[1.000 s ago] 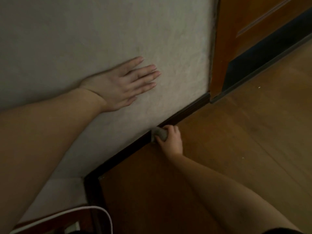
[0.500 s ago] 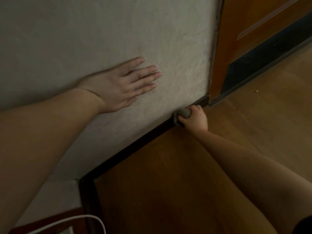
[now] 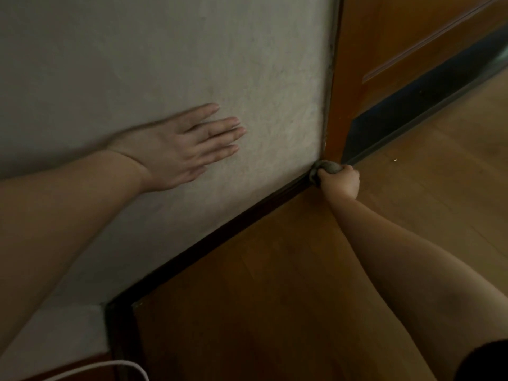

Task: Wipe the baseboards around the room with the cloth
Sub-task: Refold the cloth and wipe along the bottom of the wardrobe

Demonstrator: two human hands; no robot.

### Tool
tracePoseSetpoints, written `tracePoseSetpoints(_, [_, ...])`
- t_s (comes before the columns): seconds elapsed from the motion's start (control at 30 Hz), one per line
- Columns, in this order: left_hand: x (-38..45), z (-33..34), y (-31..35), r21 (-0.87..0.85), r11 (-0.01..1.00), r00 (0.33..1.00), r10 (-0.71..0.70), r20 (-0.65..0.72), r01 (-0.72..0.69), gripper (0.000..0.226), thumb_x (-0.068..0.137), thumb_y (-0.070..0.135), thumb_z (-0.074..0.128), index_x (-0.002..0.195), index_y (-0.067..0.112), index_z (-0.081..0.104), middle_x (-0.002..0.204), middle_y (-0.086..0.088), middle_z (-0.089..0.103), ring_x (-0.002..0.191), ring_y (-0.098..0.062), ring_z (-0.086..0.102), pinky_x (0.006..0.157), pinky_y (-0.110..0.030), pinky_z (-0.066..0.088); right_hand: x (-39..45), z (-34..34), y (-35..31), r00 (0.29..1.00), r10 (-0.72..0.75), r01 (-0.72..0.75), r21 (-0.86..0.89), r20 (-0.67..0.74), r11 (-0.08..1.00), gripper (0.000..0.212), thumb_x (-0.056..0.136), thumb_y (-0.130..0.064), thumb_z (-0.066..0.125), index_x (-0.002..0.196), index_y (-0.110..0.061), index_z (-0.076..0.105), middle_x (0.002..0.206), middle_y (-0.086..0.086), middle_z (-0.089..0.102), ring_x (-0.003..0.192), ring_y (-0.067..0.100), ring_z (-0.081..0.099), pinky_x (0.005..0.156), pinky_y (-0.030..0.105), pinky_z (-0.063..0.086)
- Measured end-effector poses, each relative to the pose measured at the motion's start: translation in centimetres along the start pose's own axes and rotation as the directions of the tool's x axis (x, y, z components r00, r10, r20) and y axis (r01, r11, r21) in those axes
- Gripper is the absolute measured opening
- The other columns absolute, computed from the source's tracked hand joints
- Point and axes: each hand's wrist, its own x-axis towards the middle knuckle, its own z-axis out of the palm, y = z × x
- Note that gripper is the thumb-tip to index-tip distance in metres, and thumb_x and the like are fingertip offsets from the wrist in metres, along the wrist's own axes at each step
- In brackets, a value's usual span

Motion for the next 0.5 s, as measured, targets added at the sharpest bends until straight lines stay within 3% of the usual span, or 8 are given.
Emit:
tracePoseSetpoints(0.1, [0.3,0.0,0.2,-0.031,0.999,1.0,0.016,0.023,-0.015,0.063,0.104,0.035,0.01,0.158,0.005,0.001,0.164,-0.022,-0.001,0.152,-0.038,0.002,0.119,-0.058,-0.012,-0.7,-0.7,0.3,0.991,0.136,-0.134,-0.1,0.015,0.986,0.051,0.084,-0.041,0.074,0.124,-0.014,0.057,0.127,0.009,0.051,0.104,0.027,0.058,0.089,0.044,0.055])
tracePoseSetpoints(0.2, [0.4,-0.3,0.1,-0.036,0.999,0.999,0.026,0.028,-0.025,0.062,0.104,0.035,0.01,0.158,0.006,-0.001,0.164,-0.02,-0.002,0.152,-0.036,0.003,0.116,-0.059,-0.019,-0.9,-3.8,-0.6,0.997,-0.029,0.045,-0.264,0.064,0.963,0.041,0.083,-0.038,0.074,0.115,-0.019,0.057,0.122,0.008,0.051,0.102,0.025,0.055,0.084,0.04,0.052])
tracePoseSetpoints(0.27, [0.5,-0.5,0.0,-0.054,0.998,0.998,0.028,0.056,-0.025,0.062,0.104,0.035,0.011,0.158,0.006,-0.002,0.164,-0.019,-0.002,0.152,-0.036,0.004,0.116,-0.058,-0.018,-1.3,-5.7,-1.4,0.97,-0.175,0.219,-0.297,0.169,0.929,0.033,0.083,-0.036,0.075,0.105,-0.025,0.054,0.112,0.002,0.049,0.096,0.02,0.053,0.079,0.035,0.049])
tracePoseSetpoints(0.37, [0.5,-0.6,-0.1,-0.048,0.999,0.999,0.006,0.051,-0.004,0.062,0.105,0.035,0.009,0.158,0.006,-0.001,0.164,-0.019,-0.003,0.152,-0.037,0.001,0.115,-0.058,-0.019,-3.5,-8.0,-1.4,0.92,-0.261,0.354,-0.336,0.292,0.873,0.037,0.08,-0.034,0.078,0.108,-0.023,0.057,0.109,0.0,0.048,0.096,0.019,0.051,0.08,0.035,0.048])
tracePoseSetpoints(0.5, [0.5,0.8,-0.2,-0.116,0.993,0.989,-0.043,-0.141,0.026,0.059,0.101,0.029,0.015,0.154,0.008,0.029,0.162,-0.016,0.025,0.15,-0.034,0.021,0.122,-0.056,-0.005,-7.7,-10.5,0.0,0.853,-0.349,0.47,-0.277,0.389,0.838,0.034,0.08,-0.038,0.079,0.098,-0.031,0.052,0.099,-0.009,0.047,0.08,0.007,0.049,0.064,0.017,0.041])
